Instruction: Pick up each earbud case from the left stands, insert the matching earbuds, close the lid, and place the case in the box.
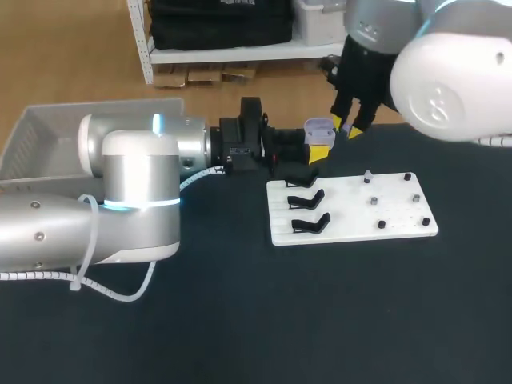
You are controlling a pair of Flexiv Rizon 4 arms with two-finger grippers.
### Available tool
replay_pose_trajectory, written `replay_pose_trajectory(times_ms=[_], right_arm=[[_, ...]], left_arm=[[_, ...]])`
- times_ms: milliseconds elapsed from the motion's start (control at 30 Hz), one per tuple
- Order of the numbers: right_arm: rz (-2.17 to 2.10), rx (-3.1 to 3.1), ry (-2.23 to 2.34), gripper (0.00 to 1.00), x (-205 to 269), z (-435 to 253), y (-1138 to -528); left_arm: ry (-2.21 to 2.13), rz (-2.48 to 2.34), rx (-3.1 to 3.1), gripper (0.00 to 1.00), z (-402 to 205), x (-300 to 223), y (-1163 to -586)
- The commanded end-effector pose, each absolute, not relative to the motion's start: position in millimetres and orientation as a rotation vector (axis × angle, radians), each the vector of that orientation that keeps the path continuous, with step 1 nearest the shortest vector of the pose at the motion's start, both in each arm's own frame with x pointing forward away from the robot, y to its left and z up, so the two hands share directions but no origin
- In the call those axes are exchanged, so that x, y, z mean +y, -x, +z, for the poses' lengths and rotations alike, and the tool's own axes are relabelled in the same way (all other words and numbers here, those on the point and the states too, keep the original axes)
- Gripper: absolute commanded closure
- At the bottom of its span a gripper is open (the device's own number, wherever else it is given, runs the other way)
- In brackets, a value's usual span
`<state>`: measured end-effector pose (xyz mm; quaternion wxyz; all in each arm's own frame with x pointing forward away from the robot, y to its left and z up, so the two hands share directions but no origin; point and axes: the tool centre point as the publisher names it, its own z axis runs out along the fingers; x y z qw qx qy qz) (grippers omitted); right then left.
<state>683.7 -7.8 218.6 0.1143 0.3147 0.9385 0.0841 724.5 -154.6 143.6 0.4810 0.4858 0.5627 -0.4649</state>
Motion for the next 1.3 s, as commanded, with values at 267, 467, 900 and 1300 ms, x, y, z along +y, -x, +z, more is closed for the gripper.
replay_pose_trajectory(times_ms=[267, 467, 900, 1300], right_arm=[[0.211, 2.84, -0.838, 1.0, 14, 223, -717], [0.211, 2.857, -0.802, 1.0, 20, 218, -716], [0.23, 2.863, -0.844, 1.0, 19, 206, -709], [0.231, 2.844, -0.873, 1.0, 16, 201, -715]], left_arm=[[-1.178, -1.131, 1.364, 1.0, 142, -154, -723], [-1.178, -1.131, 1.364, 1.0, 142, -154, -723], [-1.178, -1.131, 1.364, 1.0, 142, -154, -723], [-1.178, -1.131, 1.364, 1.0, 142, -154, -723]])
